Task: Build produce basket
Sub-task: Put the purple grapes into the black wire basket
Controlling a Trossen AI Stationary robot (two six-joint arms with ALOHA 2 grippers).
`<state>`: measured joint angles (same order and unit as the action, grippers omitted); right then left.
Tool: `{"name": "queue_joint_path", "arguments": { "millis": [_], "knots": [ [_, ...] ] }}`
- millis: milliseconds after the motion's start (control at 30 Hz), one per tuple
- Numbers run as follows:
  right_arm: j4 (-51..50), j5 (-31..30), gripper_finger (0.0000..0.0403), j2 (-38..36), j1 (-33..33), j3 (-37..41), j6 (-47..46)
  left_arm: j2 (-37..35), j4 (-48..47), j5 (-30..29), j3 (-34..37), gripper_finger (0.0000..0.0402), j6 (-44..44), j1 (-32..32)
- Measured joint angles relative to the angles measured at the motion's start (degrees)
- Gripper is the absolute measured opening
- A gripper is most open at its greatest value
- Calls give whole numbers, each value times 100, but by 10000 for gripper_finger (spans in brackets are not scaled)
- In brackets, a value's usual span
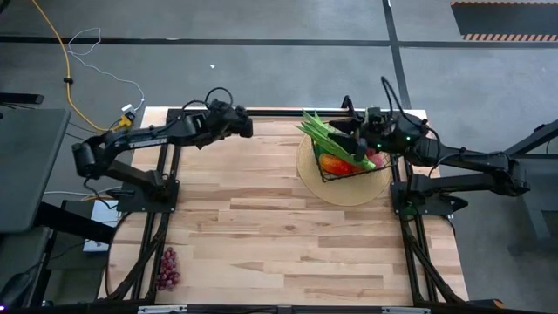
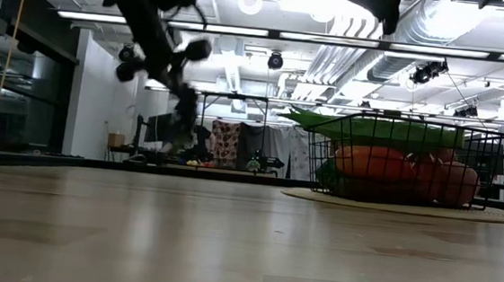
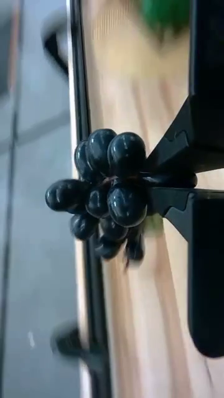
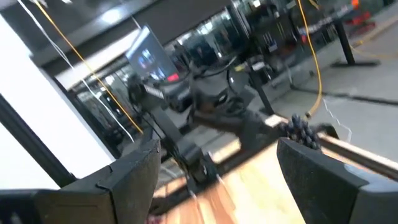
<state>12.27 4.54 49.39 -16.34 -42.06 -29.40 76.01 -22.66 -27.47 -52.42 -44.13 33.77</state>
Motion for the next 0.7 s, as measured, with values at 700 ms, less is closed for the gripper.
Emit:
{"name": "queue_joint_path", "arguments": {
  "millis": [700],
  "knots": [
    [3282,-4,311,0,0,-2,246,-176,2676,493,-500,11,320,-2070]
  ]
}}
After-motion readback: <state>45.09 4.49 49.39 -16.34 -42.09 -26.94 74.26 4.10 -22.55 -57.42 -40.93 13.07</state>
